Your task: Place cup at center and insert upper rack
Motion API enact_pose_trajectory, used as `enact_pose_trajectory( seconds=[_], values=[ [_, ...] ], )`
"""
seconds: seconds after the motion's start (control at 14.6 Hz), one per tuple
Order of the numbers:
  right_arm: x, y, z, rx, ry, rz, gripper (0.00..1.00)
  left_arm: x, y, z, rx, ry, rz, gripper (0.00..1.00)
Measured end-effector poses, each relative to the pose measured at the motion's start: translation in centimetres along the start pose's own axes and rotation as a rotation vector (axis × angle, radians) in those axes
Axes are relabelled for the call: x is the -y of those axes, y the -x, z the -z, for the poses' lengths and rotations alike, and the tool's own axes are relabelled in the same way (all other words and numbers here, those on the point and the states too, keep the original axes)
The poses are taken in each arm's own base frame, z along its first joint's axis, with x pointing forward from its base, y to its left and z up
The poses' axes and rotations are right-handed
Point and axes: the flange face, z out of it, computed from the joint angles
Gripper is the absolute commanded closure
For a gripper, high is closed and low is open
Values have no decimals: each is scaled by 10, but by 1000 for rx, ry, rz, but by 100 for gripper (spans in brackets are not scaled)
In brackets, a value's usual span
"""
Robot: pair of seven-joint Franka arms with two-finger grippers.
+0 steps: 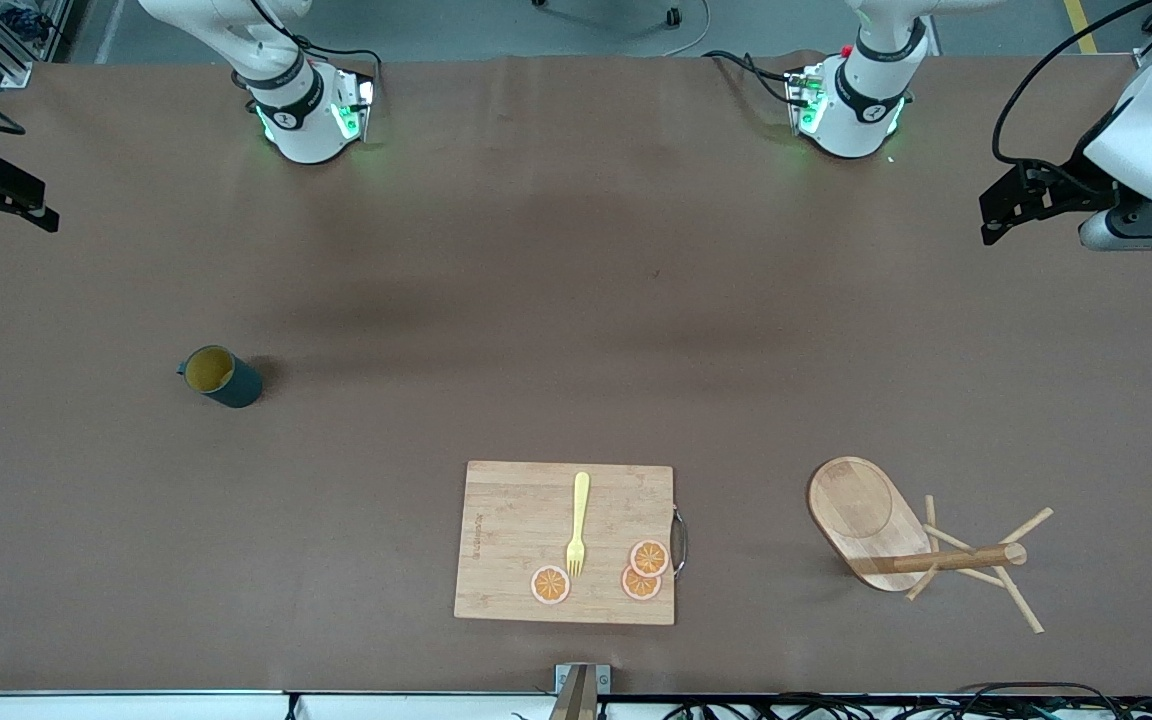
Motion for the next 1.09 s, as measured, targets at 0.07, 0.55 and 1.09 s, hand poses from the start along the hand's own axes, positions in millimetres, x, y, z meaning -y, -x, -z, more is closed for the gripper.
enact_pose_trajectory(
  seconds=[0.07,0.55,1.09],
  values=[
    [0,0,0,0,0,0,0,0,0,0,2,0,0,0],
    [0,2,1,5,-1,-1,0,4,0,2,-3,1,6,0],
    [-18,-62,-73,19,22,48,0,7,-4,-4,10,1,12,0]
  ],
)
